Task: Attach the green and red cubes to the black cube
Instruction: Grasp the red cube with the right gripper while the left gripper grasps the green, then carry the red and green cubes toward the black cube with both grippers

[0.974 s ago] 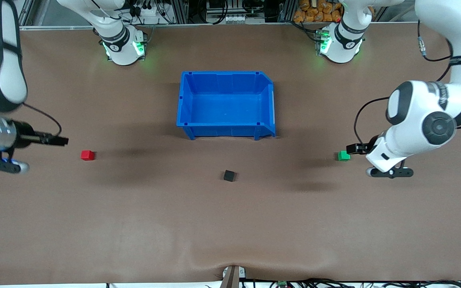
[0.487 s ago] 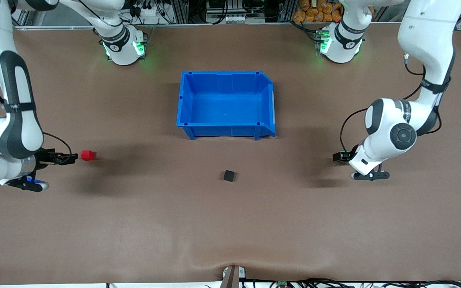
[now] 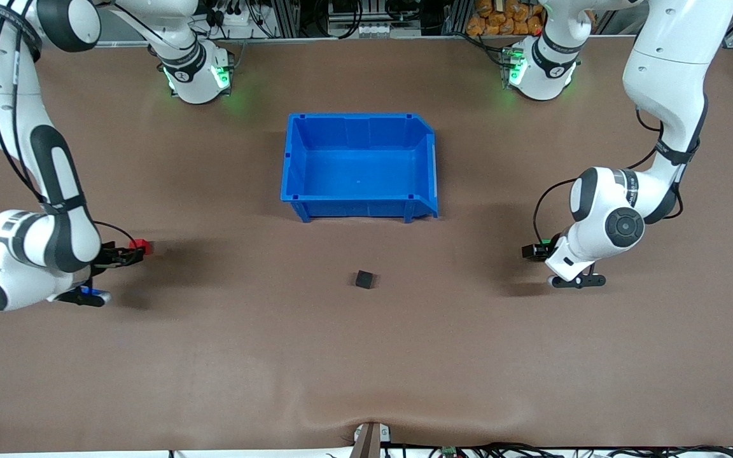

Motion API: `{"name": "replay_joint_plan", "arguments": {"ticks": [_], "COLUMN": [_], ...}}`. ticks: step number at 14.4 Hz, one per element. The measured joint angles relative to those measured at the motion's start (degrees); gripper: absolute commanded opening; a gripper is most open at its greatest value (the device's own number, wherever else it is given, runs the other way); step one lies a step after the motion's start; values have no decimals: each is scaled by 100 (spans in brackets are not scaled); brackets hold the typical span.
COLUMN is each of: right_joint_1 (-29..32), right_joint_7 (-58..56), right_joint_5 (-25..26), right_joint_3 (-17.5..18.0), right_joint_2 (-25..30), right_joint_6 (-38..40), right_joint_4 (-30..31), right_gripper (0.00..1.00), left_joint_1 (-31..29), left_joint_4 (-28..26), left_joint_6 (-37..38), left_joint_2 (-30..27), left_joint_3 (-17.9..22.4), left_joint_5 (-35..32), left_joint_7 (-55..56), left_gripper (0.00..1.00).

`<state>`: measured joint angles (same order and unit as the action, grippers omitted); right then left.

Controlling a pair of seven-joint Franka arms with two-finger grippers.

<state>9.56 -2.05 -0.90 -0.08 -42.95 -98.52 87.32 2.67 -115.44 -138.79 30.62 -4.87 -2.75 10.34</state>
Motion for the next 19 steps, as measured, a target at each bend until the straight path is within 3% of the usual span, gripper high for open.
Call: {"name": "replay_joint_plan", "arguments": {"ticks": [1, 2, 3, 4, 5, 8, 11, 15, 17, 19], "right_joint_1": [-36, -57, -59, -53, -45, -39, -120, -541, -854, -1241], "right_joint_7": [0, 0, 0, 0, 0, 211, 1232, 2962, 4151, 5416], "right_joint_5": [56, 161, 240, 270, 294, 282, -43, -1447, -2136, -2511], "right_joint_3": [2, 4, 3, -5, -14, -11, 126, 211, 232, 244], "right_joint_2": [-45, -76, -101, -123, -136, -136, -79, 64, 93, 90], "right_joint_6": [-92, -208, -331, -452, -524, -378, 259, 1282, 1283, 862], "right_joint_4": [27, 58, 98, 142, 186, 195, 15, -659, -773, -805], "right_gripper": [71, 59, 40, 12, 0, 0, 0, 0, 0, 0], "left_joint_1": [-1, -1, -2, -6, -12, -5, 79, 436, 766, 1109], "left_joint_4": [-18, -22, -11, 12, 30, 165, 631, 1713, 2356, 2881], "left_joint_6": [31, 103, 173, 250, 316, 334, 461, 1259, 1561, 1631], "left_joint_2": [14, 26, 20, -2, -22, -28, -29, 151, 498, 936], "left_joint_3": [1, 5, 12, 25, 37, 41, 13, -36, -52, -61], "left_joint_5": [-64, -90, -96, -97, -103, -113, -123, -122, -56, 124], "left_joint_7": [3, 4, 19, 99, 241, 873, 1983, 4029, 5316, 6433], "left_gripper": [19, 0, 0, 0, 0, 0, 0, 0, 0, 0]}}
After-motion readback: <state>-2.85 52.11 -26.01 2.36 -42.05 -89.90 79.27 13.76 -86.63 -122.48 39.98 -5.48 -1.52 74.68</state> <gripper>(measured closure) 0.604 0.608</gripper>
